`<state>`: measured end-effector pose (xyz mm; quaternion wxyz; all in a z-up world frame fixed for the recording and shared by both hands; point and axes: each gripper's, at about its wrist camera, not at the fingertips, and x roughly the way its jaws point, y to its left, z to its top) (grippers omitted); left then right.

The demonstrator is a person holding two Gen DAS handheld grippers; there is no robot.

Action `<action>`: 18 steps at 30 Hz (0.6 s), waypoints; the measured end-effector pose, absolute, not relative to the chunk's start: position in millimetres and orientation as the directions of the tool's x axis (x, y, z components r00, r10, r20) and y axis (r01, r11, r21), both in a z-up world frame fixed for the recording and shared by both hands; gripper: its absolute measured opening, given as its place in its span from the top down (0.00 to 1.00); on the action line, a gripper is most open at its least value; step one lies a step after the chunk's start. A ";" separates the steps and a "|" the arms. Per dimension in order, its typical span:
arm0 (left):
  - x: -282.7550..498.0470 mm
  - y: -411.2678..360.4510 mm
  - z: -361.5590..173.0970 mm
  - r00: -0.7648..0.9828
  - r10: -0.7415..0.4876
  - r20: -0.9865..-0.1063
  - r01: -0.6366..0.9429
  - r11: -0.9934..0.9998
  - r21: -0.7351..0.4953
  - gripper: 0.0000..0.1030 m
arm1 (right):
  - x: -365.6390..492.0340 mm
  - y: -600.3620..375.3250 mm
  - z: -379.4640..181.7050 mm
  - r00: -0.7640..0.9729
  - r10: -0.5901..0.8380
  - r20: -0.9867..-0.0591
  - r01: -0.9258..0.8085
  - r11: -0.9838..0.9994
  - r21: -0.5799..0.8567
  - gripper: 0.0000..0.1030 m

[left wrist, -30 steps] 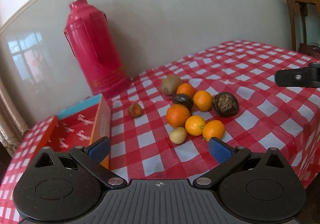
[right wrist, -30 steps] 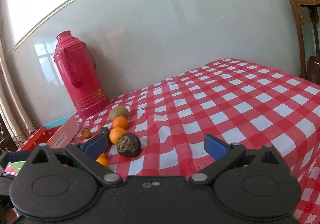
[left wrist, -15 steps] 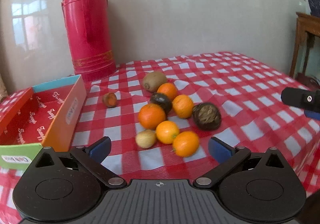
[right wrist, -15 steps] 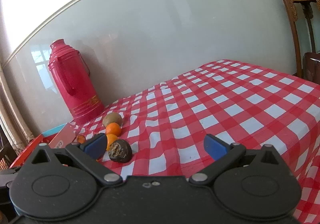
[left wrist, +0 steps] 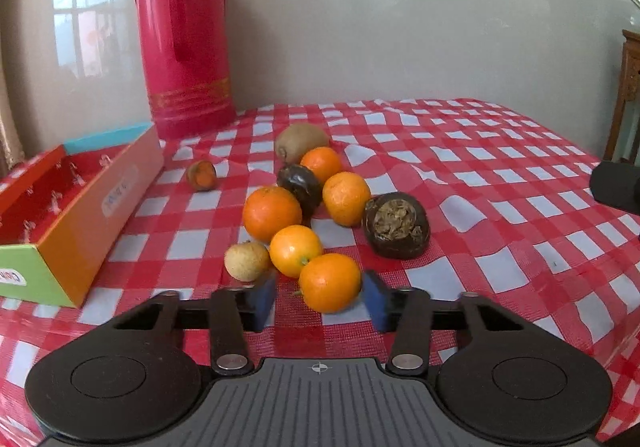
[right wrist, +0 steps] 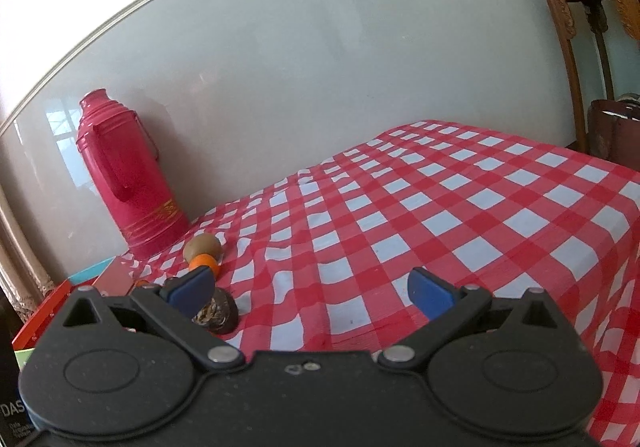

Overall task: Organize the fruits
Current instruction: 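Move the left gripper to an orange and close on it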

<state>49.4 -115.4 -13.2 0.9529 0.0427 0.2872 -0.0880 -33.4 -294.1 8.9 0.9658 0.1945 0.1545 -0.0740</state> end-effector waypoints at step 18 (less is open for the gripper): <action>42.8 -111.3 -2.4 0.836 -0.159 -0.525 0.216 0.975 0.048 0.66 | -29.7 -284.8 7.7 0.912 -0.202 -0.357 0.301 0.921 0.248 0.05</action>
